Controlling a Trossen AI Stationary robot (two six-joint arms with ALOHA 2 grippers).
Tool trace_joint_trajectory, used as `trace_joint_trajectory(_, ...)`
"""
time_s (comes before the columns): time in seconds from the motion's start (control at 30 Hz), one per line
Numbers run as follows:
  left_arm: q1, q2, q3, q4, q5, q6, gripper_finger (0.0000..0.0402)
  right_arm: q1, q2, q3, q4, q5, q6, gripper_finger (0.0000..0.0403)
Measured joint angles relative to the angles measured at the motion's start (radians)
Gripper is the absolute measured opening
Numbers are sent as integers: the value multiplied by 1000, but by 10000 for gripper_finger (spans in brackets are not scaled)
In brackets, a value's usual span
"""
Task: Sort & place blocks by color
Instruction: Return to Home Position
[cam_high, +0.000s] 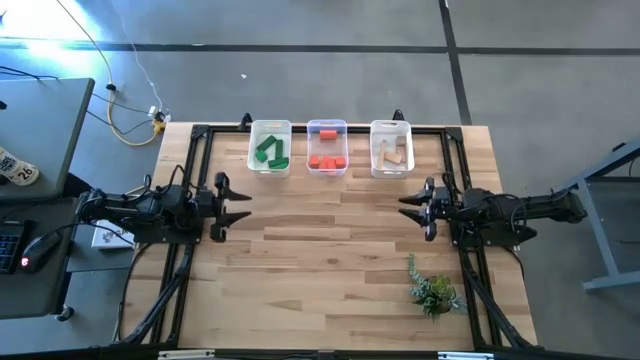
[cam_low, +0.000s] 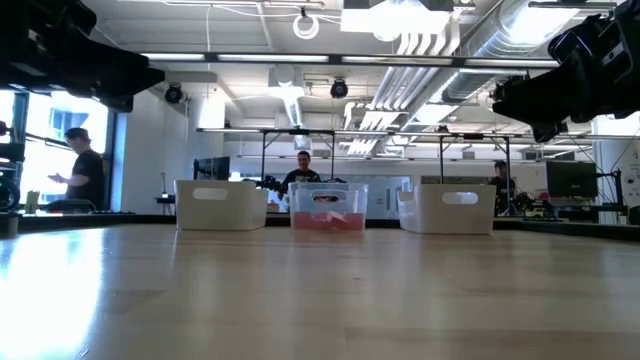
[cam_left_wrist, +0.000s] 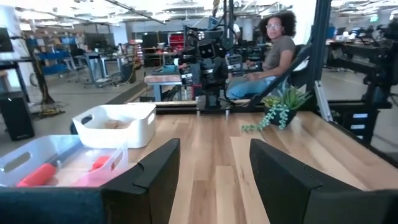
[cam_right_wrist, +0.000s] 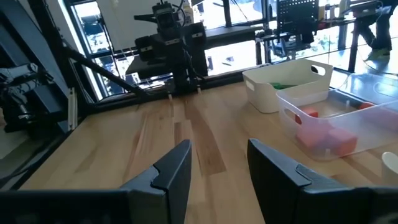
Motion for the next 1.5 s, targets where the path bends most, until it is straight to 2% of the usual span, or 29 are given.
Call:
trace_joint_trajectory(0.17,0,0,0,-1,4,-75,184,0,0,0,0,4,33,142)
trace_joint_trajectory(0.43,0,0,0,-2,5,-76,184,0,0,0,0,4,-52,142)
trace_joint_trajectory(0.7,0,0,0,-2,5,-77,184,0,0,0,-1,4,-2,142)
trace_joint_trajectory(1.5,0,0,0,-2,5,-77,184,0,0,0,-1,4,-1,142)
